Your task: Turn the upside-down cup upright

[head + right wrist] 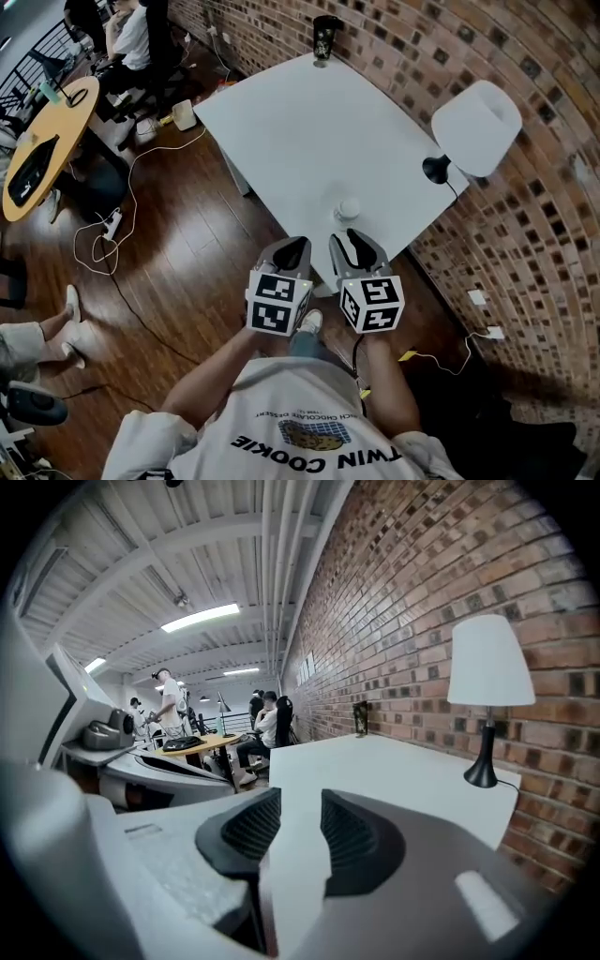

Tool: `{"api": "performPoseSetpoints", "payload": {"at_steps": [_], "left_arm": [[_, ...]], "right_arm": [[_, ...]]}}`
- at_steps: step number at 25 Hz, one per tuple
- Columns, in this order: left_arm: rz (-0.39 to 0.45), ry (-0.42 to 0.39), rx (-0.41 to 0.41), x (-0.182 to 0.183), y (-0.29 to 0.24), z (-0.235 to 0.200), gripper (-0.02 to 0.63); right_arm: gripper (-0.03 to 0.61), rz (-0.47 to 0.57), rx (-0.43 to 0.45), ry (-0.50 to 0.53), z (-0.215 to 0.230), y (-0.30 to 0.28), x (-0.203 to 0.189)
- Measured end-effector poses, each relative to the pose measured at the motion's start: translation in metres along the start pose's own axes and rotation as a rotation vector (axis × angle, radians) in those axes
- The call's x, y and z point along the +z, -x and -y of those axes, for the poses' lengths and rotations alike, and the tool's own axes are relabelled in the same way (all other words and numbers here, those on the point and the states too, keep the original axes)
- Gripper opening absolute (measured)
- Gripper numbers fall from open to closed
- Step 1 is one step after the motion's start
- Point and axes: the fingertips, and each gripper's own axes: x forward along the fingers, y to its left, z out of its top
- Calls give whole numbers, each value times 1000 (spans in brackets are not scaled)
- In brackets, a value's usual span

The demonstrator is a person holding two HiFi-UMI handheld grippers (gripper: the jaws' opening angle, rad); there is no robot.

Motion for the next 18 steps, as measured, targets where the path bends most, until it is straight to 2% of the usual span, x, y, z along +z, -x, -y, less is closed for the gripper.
{"api": "performPoseSetpoints", "payload": {"at_steps": [9, 12, 18], "left_arm": [[7, -22, -82, -44, 91, 2, 3], [6, -31, -110, -59, 120, 7, 3], [13, -53, -175, -76, 157, 31, 3]], "right_arm": [[66, -4, -69, -18, -99, 57, -20], [3, -8, -95, -5, -130, 81, -31], [3, -9, -145, -47, -162, 121, -47]]}}
